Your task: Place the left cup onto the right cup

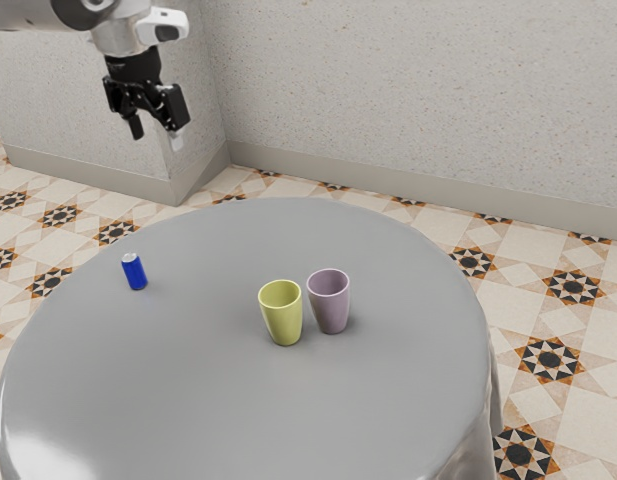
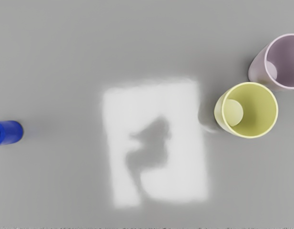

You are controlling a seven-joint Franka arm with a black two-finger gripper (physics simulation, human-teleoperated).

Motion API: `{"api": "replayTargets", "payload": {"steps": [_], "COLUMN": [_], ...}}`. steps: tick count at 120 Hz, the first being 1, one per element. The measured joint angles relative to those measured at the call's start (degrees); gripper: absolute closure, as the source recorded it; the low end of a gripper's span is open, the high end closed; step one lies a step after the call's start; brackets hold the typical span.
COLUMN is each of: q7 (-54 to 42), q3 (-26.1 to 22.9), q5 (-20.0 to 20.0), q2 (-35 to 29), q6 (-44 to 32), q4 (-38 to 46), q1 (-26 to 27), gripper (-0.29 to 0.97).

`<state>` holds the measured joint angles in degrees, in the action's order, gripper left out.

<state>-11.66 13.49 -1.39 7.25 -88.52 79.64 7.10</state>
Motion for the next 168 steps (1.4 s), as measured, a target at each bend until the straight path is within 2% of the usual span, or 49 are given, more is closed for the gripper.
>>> {"api": "replayTargets", "payload": {"steps": [52, 94, 136, 168], "q7": [0.4, -0.2, -1.1, -1.5], "q3": [-1.1, -2.9, -3.9, -4.9], "q5": [-0.1, -0.1, -0.9, -1.1], "q2": [1.6, 2.4, 6.5, 4.9], "q6": [-1.0, -8.9, -13.7, -18.8], "q4": [2.2, 10.9, 11.9, 19.5], "q1": [0.2, 0.6, 0.7, 0.8], "gripper": [0.03, 0.03, 0.03, 0.03]}}
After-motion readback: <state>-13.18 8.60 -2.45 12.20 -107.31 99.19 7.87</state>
